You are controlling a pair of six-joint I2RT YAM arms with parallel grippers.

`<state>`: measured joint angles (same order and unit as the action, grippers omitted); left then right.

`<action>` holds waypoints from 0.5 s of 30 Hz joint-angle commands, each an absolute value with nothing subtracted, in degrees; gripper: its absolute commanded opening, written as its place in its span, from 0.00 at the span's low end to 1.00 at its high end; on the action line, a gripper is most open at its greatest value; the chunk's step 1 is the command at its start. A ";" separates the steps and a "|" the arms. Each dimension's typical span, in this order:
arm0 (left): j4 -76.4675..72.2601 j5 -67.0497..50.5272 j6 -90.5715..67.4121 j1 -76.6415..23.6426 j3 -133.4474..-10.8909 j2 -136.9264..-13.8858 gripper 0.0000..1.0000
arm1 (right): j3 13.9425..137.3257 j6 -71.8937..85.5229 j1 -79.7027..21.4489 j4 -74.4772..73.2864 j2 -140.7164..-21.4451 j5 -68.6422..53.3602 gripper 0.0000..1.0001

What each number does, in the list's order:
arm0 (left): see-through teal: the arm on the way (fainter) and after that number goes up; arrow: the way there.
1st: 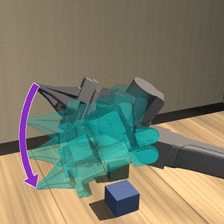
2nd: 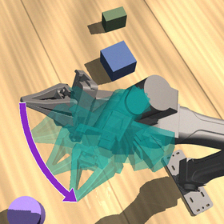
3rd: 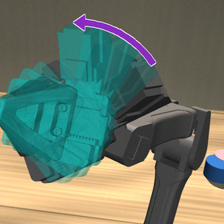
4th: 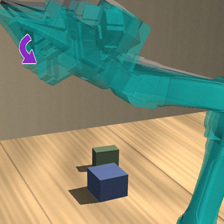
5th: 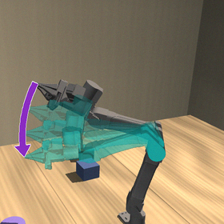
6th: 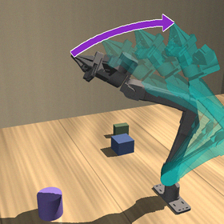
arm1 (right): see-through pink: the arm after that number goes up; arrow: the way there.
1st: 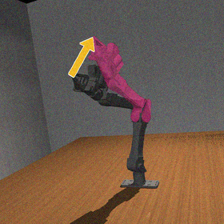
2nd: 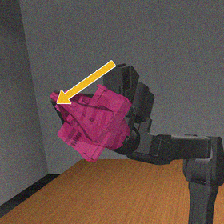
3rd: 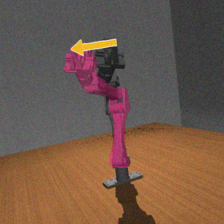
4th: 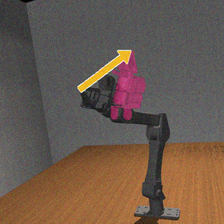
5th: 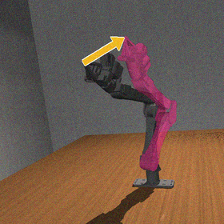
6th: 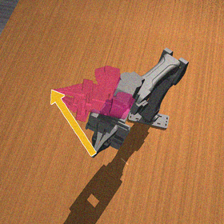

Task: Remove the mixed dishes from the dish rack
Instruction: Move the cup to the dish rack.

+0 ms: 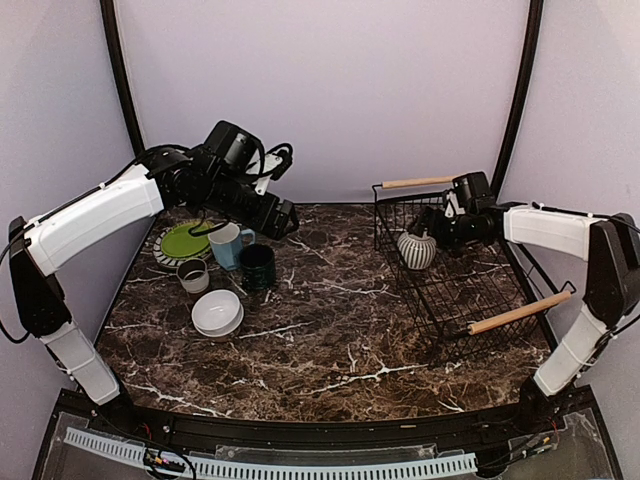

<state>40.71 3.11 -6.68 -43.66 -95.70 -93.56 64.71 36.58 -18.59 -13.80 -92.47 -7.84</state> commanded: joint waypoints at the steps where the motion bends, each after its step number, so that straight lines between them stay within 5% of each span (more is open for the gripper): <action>1: 40.90 3.88 -6.65 -43.84 -95.08 -92.70 0.88 | 64.07 39.37 -16.06 -15.76 -90.97 -11.18 0.98; 15: 41.06 3.13 -6.89 -43.85 -95.17 -93.32 0.88 | 50.92 67.56 -12.70 7.51 -94.49 -27.38 0.99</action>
